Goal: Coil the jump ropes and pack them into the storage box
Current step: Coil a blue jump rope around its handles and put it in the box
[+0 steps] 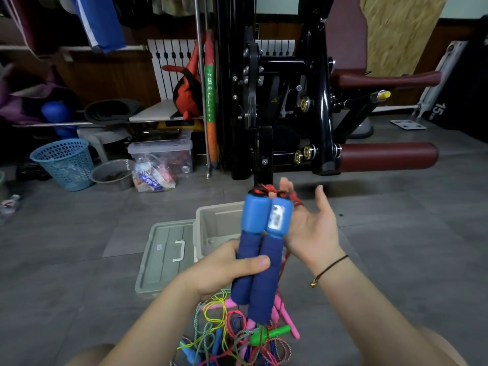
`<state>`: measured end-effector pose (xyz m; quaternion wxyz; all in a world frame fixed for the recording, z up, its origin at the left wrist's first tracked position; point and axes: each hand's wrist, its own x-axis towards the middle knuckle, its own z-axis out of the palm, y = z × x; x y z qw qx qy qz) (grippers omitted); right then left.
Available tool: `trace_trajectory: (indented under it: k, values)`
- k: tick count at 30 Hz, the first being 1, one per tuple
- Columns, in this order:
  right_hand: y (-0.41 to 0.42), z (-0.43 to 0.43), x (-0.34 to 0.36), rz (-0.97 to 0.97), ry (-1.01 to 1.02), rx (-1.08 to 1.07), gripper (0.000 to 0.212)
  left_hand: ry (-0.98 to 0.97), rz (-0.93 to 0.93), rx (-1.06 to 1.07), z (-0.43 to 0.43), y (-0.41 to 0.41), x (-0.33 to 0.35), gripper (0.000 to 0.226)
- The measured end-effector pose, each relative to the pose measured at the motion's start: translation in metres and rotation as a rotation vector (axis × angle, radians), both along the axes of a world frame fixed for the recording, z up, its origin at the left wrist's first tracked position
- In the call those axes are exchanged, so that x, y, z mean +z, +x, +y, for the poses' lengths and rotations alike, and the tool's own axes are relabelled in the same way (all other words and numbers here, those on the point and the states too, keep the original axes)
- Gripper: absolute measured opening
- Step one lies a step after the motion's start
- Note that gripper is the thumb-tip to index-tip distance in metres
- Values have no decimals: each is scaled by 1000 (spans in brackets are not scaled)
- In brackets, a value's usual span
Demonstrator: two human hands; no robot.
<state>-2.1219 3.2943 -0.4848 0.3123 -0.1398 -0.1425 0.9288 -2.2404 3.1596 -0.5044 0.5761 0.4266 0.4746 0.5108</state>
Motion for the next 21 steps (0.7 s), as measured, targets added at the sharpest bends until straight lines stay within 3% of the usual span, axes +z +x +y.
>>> trace_trajectory:
  k: [2, 4, 6, 9, 13, 16, 21]
  values:
    - [2, 7, 1, -26, 14, -65, 29, 58, -124, 129, 3, -1, 2, 72]
    - [0, 8, -1, -185, 122, -53, 22, 113, -219, 247, 7, -2, 4, 76]
    - [-8, 2, -8, -362, 222, 51, 23, 146, -316, 353, 12, -2, 6, 77]
    - [-22, -14, -19, -464, 263, 221, 30, 212, -461, 393, 18, -6, 11, 91]
    - [-29, -19, -18, -472, 176, 203, 20, 204, -750, 423, 19, -24, 11, 61]
    - [-25, -10, -16, -437, 103, 105, 19, 215, -761, 498, 14, -40, 14, 59]
    - [-17, 7, -15, -456, 141, 30, 20, 170, -583, 689, 2, -64, 27, 52]
